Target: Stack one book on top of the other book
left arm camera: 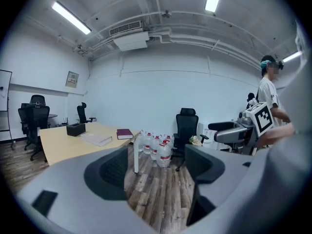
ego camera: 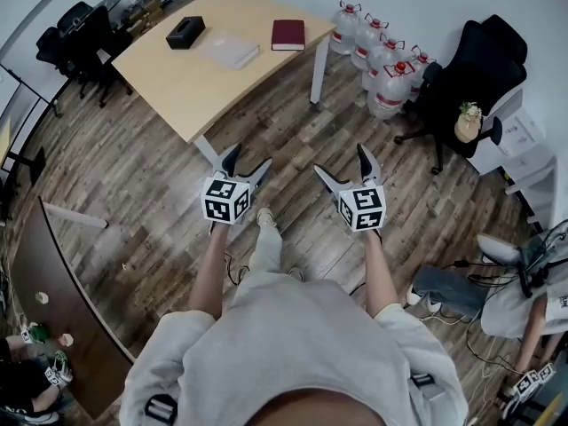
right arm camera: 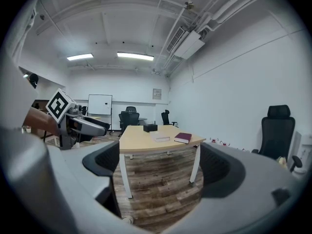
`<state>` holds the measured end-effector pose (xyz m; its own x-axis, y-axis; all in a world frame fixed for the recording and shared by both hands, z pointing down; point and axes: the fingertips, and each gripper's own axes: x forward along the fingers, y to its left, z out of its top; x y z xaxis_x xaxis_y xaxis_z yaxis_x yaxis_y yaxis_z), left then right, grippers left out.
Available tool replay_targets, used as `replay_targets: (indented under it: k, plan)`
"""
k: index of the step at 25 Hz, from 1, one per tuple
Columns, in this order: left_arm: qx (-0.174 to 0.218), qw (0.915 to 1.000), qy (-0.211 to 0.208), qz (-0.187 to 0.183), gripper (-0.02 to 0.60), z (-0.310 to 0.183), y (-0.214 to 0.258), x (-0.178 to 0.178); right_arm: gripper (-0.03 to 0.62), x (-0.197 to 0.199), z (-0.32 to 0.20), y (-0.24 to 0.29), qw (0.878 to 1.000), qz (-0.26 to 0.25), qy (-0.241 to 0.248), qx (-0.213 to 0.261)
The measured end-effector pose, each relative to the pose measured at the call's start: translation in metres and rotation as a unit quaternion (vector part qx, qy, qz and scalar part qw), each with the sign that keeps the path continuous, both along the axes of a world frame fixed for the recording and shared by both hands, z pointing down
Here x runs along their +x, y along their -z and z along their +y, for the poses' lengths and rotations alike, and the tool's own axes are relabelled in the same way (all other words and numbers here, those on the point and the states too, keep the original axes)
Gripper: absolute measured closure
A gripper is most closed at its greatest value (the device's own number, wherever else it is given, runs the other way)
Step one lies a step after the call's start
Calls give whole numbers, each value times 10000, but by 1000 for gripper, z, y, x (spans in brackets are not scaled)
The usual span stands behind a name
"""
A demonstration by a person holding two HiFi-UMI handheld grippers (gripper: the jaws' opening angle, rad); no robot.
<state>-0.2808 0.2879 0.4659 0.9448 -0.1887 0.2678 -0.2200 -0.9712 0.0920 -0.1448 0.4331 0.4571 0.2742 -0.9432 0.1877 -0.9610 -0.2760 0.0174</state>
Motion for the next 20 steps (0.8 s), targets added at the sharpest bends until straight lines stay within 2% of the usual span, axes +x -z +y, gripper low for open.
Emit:
replay_targets:
  k: [6,20]
  plan:
    - [-45,10000,-33,61,212,-33,-7,26,86,21,-31,-6,10000,34,-15,-59]
    - [-181,9993,-314,92,212,-155,-11,122,88,105,-146,-9,9993,52,-283,-251]
